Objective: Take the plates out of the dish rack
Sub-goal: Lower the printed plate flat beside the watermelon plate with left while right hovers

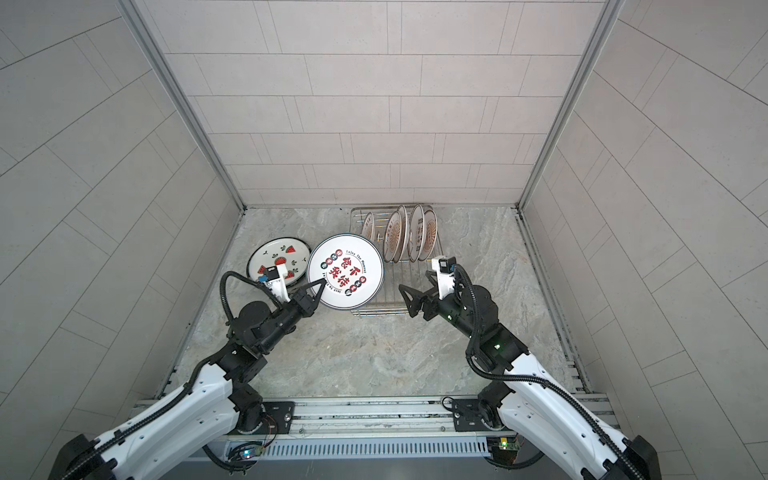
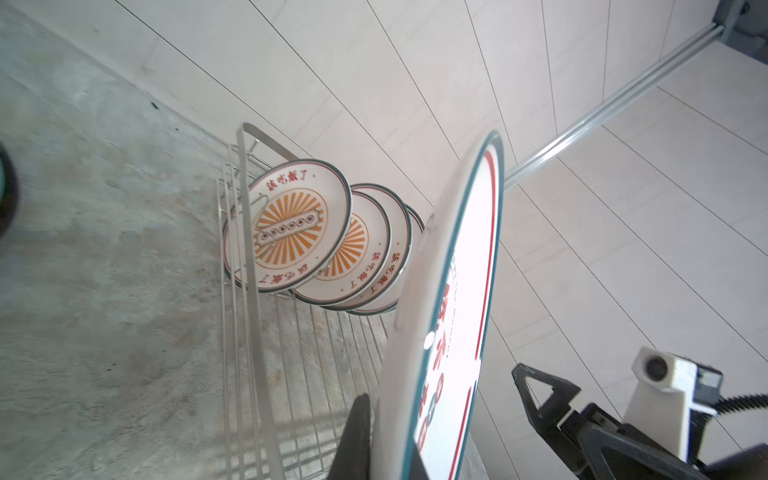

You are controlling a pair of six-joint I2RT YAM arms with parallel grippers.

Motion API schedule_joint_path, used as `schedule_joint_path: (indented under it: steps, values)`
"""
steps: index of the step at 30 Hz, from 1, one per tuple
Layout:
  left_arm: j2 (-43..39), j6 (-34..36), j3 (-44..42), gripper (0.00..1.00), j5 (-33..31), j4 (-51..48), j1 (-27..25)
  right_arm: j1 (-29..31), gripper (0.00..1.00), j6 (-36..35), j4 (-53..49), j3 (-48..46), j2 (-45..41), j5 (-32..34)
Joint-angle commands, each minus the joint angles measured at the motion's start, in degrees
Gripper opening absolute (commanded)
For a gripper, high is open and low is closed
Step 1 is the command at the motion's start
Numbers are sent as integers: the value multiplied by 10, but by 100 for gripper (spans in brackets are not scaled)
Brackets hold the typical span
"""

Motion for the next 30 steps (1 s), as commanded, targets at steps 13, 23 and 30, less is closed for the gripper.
schedule_joint_path:
  steps: [13, 23, 30]
  values:
    - [-201, -158, -13, 0, -204, -281, 41, 214, 97, -69, 42, 101, 168, 187]
    - [-189, -267, 13, 0, -198, -433, 47, 259, 94, -97, 23, 209, 343, 205]
    - [-171, -339, 7, 0, -182, -484, 47, 273, 93, -110, 51, 230, 393, 169]
